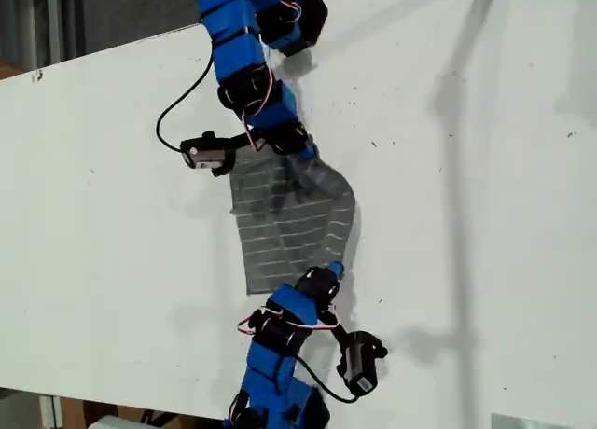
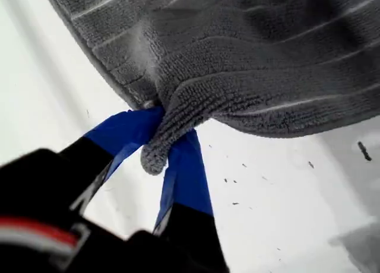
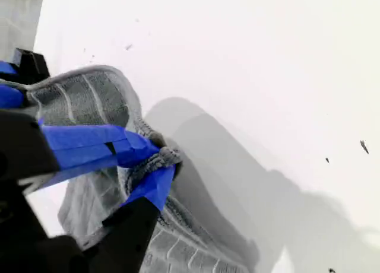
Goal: Grasp corners of a square towel and fold twice.
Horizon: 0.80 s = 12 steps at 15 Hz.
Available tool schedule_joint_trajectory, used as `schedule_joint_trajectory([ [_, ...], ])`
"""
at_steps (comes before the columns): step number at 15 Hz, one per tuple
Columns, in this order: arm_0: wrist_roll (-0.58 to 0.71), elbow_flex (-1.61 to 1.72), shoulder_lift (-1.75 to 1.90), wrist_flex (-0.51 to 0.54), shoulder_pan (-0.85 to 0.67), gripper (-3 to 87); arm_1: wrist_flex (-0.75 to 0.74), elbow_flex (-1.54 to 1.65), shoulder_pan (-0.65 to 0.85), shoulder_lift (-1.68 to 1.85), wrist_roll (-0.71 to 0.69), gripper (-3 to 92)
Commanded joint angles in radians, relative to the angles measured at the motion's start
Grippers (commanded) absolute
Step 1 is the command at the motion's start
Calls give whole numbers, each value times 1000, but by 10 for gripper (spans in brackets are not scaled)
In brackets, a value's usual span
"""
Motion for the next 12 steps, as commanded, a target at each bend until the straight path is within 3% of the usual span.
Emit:
schedule_joint_trajectory([
  [1, 12, 163, 225, -15, -98, -1, 11, -28, 130, 124, -67, -1],
  [4, 35, 448, 491, -81, -247, -1, 12, 52, 298, 204, -144, -1],
  [6, 60, 532, 563, -72, -345, -1, -2, 84, 436, 210, -213, -1],
  [12, 229, 548, 466, -63, -692, -1, -74, 91, 670, 124, -341, -1],
])
